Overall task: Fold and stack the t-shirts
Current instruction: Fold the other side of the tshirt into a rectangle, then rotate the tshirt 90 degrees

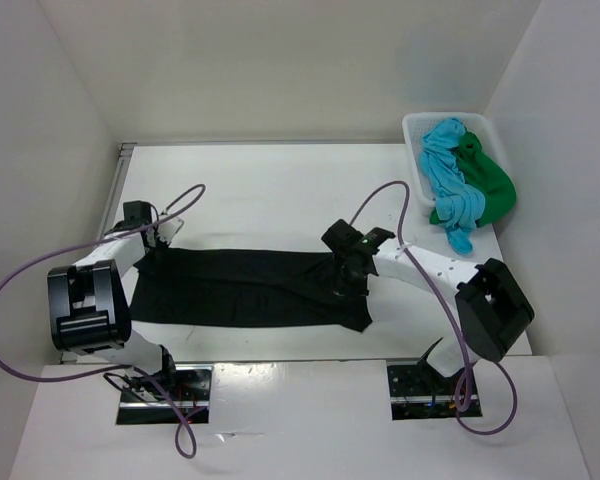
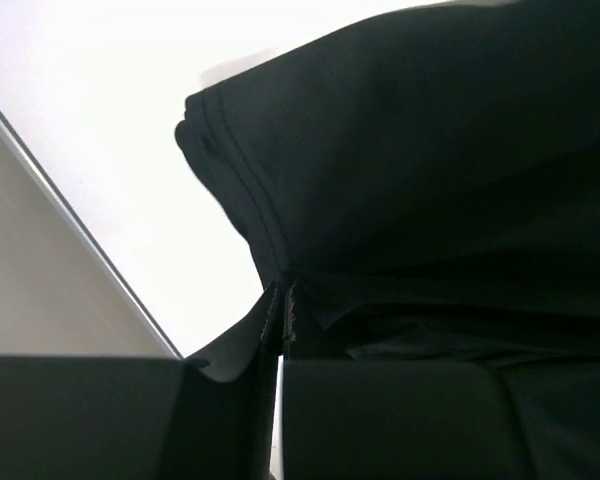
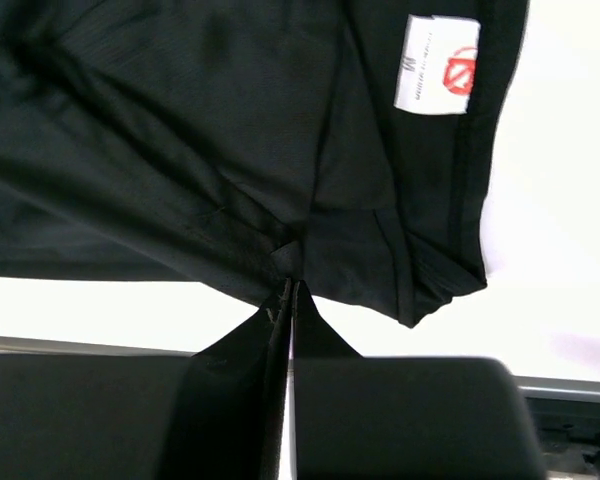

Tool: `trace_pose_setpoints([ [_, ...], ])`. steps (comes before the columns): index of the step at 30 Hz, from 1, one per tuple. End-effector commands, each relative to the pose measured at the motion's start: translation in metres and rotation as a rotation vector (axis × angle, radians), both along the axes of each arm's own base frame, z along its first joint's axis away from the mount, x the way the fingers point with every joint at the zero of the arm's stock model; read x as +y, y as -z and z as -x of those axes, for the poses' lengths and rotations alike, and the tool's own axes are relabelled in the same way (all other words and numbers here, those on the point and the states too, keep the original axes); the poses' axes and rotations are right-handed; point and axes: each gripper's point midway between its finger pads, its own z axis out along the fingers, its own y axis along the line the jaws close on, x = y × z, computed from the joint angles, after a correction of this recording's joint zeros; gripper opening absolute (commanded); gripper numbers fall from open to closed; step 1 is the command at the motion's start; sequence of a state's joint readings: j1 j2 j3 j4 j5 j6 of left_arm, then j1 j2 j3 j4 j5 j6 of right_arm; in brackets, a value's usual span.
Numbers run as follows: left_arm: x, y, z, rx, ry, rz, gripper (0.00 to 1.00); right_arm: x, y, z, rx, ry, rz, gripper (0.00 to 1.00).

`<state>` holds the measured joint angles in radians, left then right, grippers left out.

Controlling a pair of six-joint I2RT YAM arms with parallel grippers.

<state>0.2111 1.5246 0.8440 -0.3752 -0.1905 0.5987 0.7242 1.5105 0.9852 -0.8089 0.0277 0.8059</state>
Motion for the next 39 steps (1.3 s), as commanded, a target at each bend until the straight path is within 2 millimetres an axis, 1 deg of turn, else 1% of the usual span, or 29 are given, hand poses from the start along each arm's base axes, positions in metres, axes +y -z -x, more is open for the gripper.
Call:
trace_pose_setpoints([
  [1, 0.010, 0.004, -0.002, 0.014, -0.013, -0.031, 0.02, 0.000, -0.001, 0.005, -0.003, 0.012, -0.013, 0.10],
  [2, 0.011, 0.004, -0.005, 0.014, -0.013, -0.031, 0.05, 0.001, -0.001, 0.007, 0.003, 0.010, -0.019, 0.20],
  [3, 0.010, 0.006, -0.001, 0.030, -0.013, -0.028, 0.09, -0.001, 0.004, 0.009, 0.016, 0.010, -0.007, 0.41],
  [4, 0.008, 0.007, 0.001, 0.039, -0.009, -0.017, 0.16, -0.001, 0.004, 0.009, 0.016, 0.010, -0.007, 0.51],
  [5, 0.007, 0.006, 0.004, 0.057, -0.008, -0.013, 0.25, -0.006, 0.005, 0.010, 0.014, 0.015, 0.017, 0.60],
  [6, 0.005, 0.001, 0.005, 0.047, -0.003, -0.004, 0.41, -0.009, 0.003, 0.009, 0.006, 0.030, 0.026, 0.64],
  [7, 0.002, -0.001, 0.008, 0.048, -0.008, 0.011, 0.50, -0.010, -0.004, 0.007, -0.010, 0.050, 0.027, 0.66],
  [8, 0.003, -0.009, 0.004, 0.023, -0.008, 0.005, 0.56, -0.013, -0.007, 0.006, -0.022, 0.066, 0.034, 0.68],
  [9, 0.001, -0.018, 0.005, -0.001, -0.012, 0.012, 0.64, -0.014, -0.012, -0.001, -0.060, 0.102, 0.037, 0.68],
  [11, 0.001, -0.034, 0.002, -0.038, -0.034, 0.015, 0.68, -0.018, -0.022, -0.004, -0.099, 0.145, 0.030, 0.68],
  [13, 0.002, -0.053, -0.003, -0.092, -0.062, 0.028, 0.70, -0.022, -0.018, -0.001, -0.093, 0.199, 0.035, 0.68],
  [14, 0.006, -0.068, -0.009, -0.130, -0.081, 0.025, 0.71, -0.024, -0.015, -0.004, -0.093, 0.223, 0.031, 0.68],
  [17, 0.016, -0.089, -0.024, -0.229, -0.143, 0.046, 0.72, -0.034, 0.010, 0.007, -0.032, 0.294, 0.025, 0.70],
  [19, 0.016, -0.088, -0.036, -0.263, -0.143, 0.060, 0.72, -0.039, 0.021, 0.007, -0.004, 0.331, 0.012, 0.71],
  [20, 0.014, -0.081, -0.037, -0.247, -0.137, 0.075, 0.74, -0.042, 0.029, 0.010, 0.005, 0.341, 0.007, 0.71],
  [22, 0.006, -0.058, -0.044, -0.198, -0.113, 0.134, 0.74, -0.050, 0.040, 0.016, 0.039, 0.361, 0.022, 0.71],
  [23, 0.001, -0.039, -0.045, -0.146, -0.105, 0.155, 0.74, -0.048, 0.042, 0.014, 0.038, 0.371, 0.018, 0.71],
  [25, 0.001, -0.025, -0.051, -0.132, -0.102, 0.166, 0.76, -0.050, 0.046, 0.016, 0.045, 0.371, 0.025, 0.71],
  [26, 0.001, -0.009, -0.051, -0.096, -0.105, 0.174, 0.76, -0.049, 0.048, 0.017, 0.053, 0.378, 0.017, 0.71],
  [28, 0.001, 0.001, -0.057, -0.090, -0.110, 0.188, 0.77, -0.048, 0.055, 0.023, 0.075, 0.375, 0.013, 0.71],
  [29, 0.001, 0.012, -0.058, -0.063, -0.121, 0.198, 0.79, -0.051, 0.057, 0.027, 0.091, 0.382, 0.015, 0.71],
  [31, 0.004, 0.021, -0.064, -0.063, -0.136, 0.193, 0.79, -0.051, 0.062, 0.026, 0.096, 0.383, 0.020, 0.62],
  [32, 0.009, 0.031, -0.062, -0.040, -0.151, 0.170, 0.76, -0.053, 0.062, 0.025, 0.095, 0.377, 0.023, 0.57],
  [33, 0.011, 0.034, -0.060, -0.027, -0.157, 0.159, 0.70, -0.052, 0.064, 0.024, 0.097, 0.377, 0.025, 0.51],
  [34, 0.013, 0.034, -0.060, -0.026, -0.162, 0.149, 0.64, -0.050, 0.062, 0.021, 0.088, 0.363, 0.020, 0.34],
  [36, 0.012, 0.037, -0.056, -0.015, -0.163, 0.151, 0.52, -0.057, 0.064, 0.014, 0.093, 0.363, 0.032, 0.17],
  [37, 0.012, 0.037, -0.054, -0.004, -0.154, 0.149, 0.40, -0.053, 0.062, 0.002, 0.077, 0.358, 0.021, 0.04],
  [38, 0.010, 0.040, -0.046, 0.008, -0.155, 0.151, 0.35, -0.061, 0.062, -0.009, 0.060, 0.376, 0.039, 0.00],
  [39, 0.010, 0.036, -0.045, 0.006, -0.145, 0.147, 0.30, -0.065, 0.062, -0.017, 0.049, 0.344, 0.055, 0.00],
])
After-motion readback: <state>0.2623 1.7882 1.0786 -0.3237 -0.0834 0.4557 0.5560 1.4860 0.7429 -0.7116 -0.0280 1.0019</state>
